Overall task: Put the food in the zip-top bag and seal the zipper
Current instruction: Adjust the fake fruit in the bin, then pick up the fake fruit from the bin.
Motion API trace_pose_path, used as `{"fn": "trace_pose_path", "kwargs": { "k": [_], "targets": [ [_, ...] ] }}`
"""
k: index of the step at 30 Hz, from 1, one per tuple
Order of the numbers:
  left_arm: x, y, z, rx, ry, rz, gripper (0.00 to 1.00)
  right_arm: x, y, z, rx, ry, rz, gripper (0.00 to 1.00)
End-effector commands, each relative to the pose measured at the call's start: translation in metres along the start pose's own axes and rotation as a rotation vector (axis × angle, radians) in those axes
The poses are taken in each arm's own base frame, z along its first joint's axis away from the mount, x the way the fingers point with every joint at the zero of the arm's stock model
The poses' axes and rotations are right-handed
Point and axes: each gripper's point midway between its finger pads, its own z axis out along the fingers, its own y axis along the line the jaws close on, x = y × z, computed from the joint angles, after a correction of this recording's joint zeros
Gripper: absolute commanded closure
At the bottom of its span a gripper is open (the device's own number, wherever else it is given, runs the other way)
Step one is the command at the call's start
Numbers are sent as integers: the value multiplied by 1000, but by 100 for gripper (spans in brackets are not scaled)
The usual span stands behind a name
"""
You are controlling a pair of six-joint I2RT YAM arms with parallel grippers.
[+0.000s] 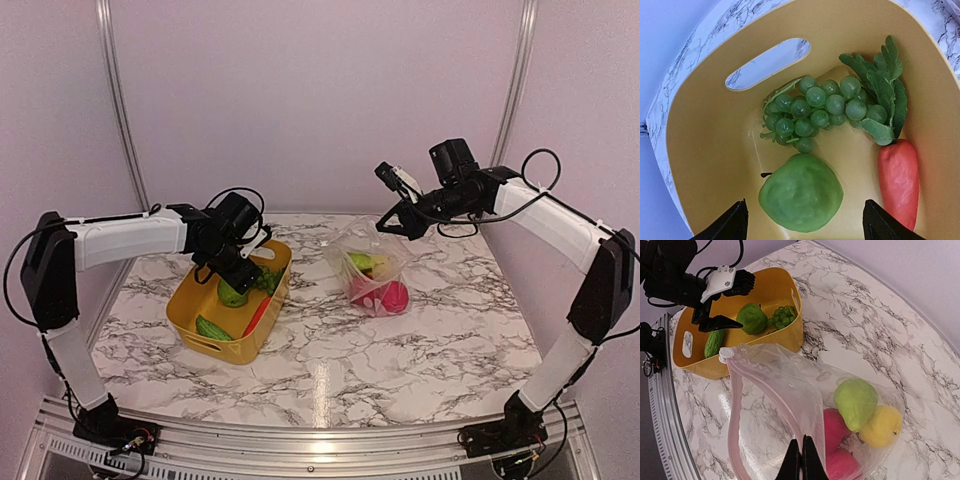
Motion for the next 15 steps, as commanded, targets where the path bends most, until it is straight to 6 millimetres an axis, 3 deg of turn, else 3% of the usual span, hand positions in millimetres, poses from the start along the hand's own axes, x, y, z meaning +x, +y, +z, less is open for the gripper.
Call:
{"fn": "trace_pose_path", "kwargs": {
  "k": [1,8,15],
  "targets": [
    [9,7,22,-72,46,-39,19,-5,1,-6,15,-13,-19,100],
    [27,15,38,-152,112,-33,17,-4,1,-5,13,-9,-16,100],
    [38,11,50,-148,151,-2,18,-4,1,-5,15,-8,-15,100]
  ]
}}
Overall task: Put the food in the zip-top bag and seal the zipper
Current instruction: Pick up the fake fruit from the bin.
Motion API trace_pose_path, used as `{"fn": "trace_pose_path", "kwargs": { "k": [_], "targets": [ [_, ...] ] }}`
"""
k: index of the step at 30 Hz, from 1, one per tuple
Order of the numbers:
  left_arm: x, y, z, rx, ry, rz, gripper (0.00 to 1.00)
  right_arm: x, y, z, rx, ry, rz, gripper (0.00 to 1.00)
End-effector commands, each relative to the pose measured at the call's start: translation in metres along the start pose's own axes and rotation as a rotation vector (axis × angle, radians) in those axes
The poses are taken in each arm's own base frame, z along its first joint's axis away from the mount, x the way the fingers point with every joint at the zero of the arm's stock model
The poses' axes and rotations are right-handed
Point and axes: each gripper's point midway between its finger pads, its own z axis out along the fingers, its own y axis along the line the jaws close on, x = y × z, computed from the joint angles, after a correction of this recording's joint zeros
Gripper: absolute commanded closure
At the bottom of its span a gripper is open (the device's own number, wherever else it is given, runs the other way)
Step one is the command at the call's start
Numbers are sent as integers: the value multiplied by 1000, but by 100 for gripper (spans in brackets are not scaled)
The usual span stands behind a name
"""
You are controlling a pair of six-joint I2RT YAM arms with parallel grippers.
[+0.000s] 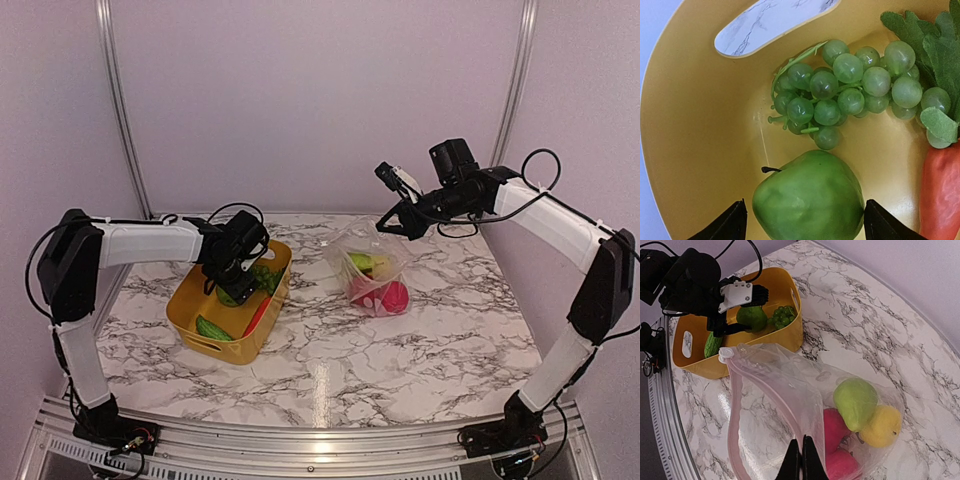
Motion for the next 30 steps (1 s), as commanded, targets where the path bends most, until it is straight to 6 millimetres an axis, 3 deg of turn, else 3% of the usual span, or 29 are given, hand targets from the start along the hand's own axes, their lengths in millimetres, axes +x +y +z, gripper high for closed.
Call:
{"fn": "trace_pose_path", "kwargs": {
  "k": [1,9,16,24,30],
  "targets": [
    [14,-1,14,-21,52,21,18,-4,1,-4,13,-7,-16,100],
    [22,-6,21,-12,87,55,25,-5,0,-3,13,-7,-16,100],
    [10,-1,2,12,42,20,39,-8,-1,-4,20,-6,-20,100],
    [-20,20,-58,45,-119,-71,43,-22,-13,-14,99,-6,-64,100],
    [-57,32,-129,145,-343,-179,46,-36,-32,-19,183,8,-102,100]
  ]
}}
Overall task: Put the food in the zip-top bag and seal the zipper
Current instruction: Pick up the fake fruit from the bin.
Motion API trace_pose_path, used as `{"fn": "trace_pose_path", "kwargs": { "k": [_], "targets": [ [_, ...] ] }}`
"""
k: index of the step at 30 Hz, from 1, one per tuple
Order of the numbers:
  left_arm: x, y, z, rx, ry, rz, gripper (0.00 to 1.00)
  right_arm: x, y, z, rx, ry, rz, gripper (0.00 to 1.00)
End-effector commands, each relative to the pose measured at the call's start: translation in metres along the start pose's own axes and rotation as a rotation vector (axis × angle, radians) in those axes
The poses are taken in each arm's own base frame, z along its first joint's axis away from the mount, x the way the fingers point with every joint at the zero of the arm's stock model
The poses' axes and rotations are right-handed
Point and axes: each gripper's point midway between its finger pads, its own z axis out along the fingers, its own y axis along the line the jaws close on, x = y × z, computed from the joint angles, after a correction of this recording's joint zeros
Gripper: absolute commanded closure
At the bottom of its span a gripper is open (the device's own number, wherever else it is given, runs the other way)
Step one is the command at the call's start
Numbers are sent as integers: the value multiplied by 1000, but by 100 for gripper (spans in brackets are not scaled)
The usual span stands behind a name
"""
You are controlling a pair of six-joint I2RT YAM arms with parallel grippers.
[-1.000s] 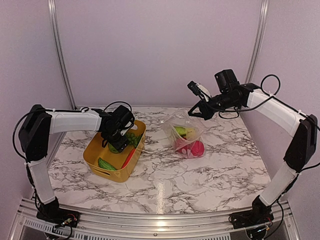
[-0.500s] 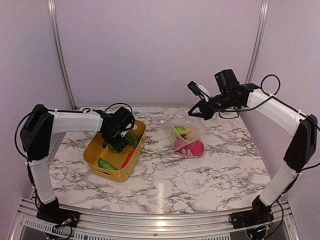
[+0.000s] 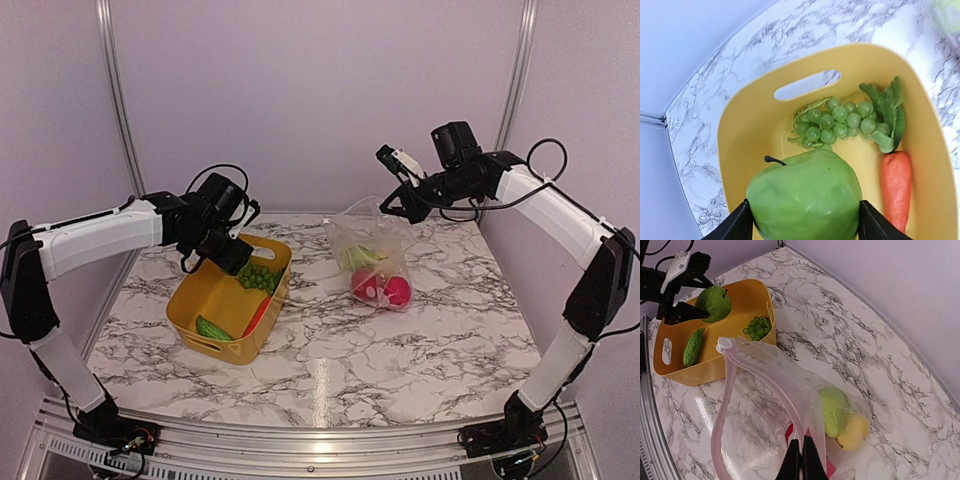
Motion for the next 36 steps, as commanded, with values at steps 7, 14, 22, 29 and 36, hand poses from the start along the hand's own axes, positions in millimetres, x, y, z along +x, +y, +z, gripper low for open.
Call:
{"fn": "trace_pose_path", "kwargs": {
  "k": [7,14,22,29,36],
  "targets": [
    [-98,-24,-132,315,-513,-176,49,-36,-46,-16,207,11,-64,100],
    [-141,-66,-198,532,-827,-214,49,-36,-27,-5,79,-16,-10,100],
    [-177,-109,-213,724,-968,-305,50,-31,-9,12,-68,-29,92,100],
    [-202,-138,-196,761,-989,-327,50,-37,-2,7,-96,-49,103,100],
    [-211,-152,-154,701,-948,-376,51,-38,1,3,-102,-59,110,100]
  ]
}}
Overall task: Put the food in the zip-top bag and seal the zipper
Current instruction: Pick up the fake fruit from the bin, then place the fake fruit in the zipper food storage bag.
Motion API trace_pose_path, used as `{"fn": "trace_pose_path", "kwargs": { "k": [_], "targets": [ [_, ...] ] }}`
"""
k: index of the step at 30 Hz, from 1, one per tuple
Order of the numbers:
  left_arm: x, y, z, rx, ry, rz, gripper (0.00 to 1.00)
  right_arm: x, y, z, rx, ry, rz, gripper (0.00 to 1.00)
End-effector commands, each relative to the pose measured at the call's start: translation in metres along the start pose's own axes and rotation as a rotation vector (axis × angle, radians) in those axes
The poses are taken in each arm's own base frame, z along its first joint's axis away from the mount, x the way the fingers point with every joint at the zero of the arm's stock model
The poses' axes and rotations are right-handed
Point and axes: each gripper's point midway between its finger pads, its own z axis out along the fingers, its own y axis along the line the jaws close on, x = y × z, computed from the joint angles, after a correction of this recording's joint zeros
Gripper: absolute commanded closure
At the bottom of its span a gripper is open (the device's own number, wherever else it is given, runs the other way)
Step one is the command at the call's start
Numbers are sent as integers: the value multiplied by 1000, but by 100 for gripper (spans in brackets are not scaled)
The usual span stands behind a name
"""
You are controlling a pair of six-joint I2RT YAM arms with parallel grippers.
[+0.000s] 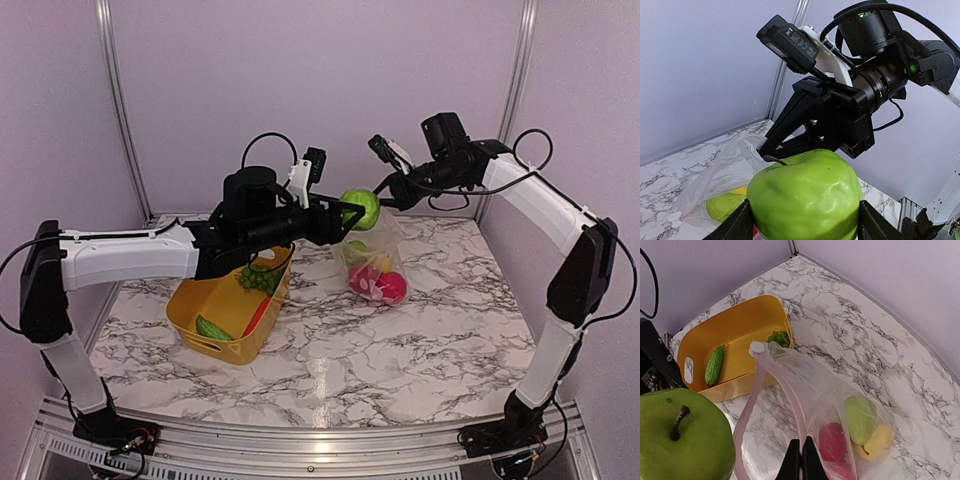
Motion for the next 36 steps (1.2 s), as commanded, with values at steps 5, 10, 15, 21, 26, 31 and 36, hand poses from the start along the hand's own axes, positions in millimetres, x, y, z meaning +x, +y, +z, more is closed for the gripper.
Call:
{"fn": "trace_pose_path", "kwargs": {
  "k": [5,10,15,21,26,31,36],
  "targets": [
    [3,21,23,-102,-46,-30,51,-11,9,-12,-16,-43,0,100],
    [18,31,26,-142,-20,-15,51,-12,10,-14,-16,-50,-2,100],
    [32,47,34,-220,26,4,50,-13,11,-14,-21,-53,0,100],
    [47,60,45,-285,63,-11,49,-15,12,-15,-23,-58,1,100],
    [52,78,53,-407,102,-34,40,-15,11,-15,-24,-61,0,100],
    [53,83,62,-445,112,-39,31,-15,11,-12,-32,-59,3,100],
    [52,88,66,-482,114,-55,21,-18,11,-15,-25,-66,-1,100]
  ]
}}
